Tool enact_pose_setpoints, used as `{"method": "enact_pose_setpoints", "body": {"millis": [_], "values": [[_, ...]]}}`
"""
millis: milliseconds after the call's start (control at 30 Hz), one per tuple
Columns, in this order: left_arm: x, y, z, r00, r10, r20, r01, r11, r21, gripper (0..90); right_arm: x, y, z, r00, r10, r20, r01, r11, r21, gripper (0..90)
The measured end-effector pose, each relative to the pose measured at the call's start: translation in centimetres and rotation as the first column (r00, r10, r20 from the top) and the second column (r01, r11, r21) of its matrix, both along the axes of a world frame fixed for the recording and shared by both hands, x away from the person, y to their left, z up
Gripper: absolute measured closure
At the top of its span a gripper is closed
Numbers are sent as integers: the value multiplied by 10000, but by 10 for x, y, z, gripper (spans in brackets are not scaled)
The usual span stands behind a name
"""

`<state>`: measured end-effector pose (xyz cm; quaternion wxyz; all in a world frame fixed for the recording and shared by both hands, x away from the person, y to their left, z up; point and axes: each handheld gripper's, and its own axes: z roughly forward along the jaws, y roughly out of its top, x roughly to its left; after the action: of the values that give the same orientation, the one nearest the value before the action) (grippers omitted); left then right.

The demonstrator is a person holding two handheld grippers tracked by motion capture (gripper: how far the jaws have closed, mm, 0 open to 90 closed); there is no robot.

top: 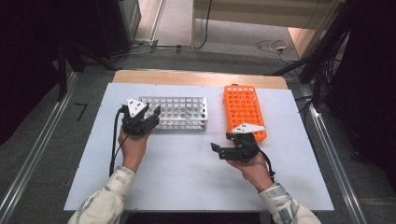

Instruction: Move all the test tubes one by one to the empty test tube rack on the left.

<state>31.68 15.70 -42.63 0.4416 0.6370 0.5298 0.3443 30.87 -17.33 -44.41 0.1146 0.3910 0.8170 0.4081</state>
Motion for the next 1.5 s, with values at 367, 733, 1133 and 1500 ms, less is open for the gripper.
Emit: {"method": "enact_pose_setpoints", "body": {"millis": [367, 733, 1133, 1500], "values": [[-32, -7, 3, 9980, -628, -62, 621, 9954, -731, 254, 8, -12, 4, 9977, -628, 250, 628, 9980, -23, 237], [-58, -17, -17, 9933, -1071, -430, 1049, 9932, -507, 214, 22, -24, 9, 9814, -1700, 886, 1715, 9851, -90, 266], [-62, -25, -19, 9886, -1430, -478, 1399, 9882, -619, 212, 53, -28, 7, 9485, -2957, 1132, 2999, 9537, -216, 334], [-60, -23, -21, 9868, -1524, -546, 1488, 9867, -646, 221, 95, -24, 1, 9251, -3623, 1138, 3701, 9273, -563, 474]]}}
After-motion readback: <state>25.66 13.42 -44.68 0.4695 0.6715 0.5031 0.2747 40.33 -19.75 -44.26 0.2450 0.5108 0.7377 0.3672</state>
